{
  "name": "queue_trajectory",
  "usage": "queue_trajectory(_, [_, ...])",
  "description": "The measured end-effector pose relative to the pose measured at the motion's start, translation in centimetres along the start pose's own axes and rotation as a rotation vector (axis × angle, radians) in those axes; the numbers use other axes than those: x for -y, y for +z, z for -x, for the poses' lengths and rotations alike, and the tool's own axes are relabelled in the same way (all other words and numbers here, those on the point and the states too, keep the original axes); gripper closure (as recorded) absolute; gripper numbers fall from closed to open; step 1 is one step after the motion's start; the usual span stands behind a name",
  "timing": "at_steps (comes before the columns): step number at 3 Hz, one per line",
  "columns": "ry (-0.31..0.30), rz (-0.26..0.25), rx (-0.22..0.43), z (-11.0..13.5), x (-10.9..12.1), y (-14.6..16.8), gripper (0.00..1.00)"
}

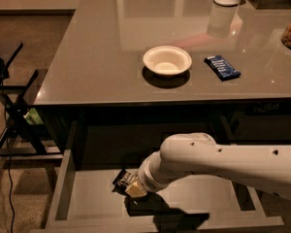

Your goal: Place rxbar chocolate into top drawer

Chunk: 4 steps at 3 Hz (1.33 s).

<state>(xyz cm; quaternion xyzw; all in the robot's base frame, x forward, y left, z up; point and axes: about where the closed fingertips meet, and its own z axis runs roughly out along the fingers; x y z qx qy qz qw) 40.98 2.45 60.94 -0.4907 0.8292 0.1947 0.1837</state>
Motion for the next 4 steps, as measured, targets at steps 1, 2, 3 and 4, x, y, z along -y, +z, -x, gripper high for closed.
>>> queue_trajectory(1, [0.0, 0.0, 0.0, 0.0, 0.0, 0.0, 0.36])
queue_trajectory(2, [0.0, 0.0, 0.0, 0.0, 0.0, 0.0, 0.12])
queue_trajectory(3, [0.0, 0.0, 0.0, 0.0, 0.0, 0.0, 0.0])
queue_trajectory(4, [0.0, 0.0, 0.0, 0.0, 0.0, 0.0, 0.0])
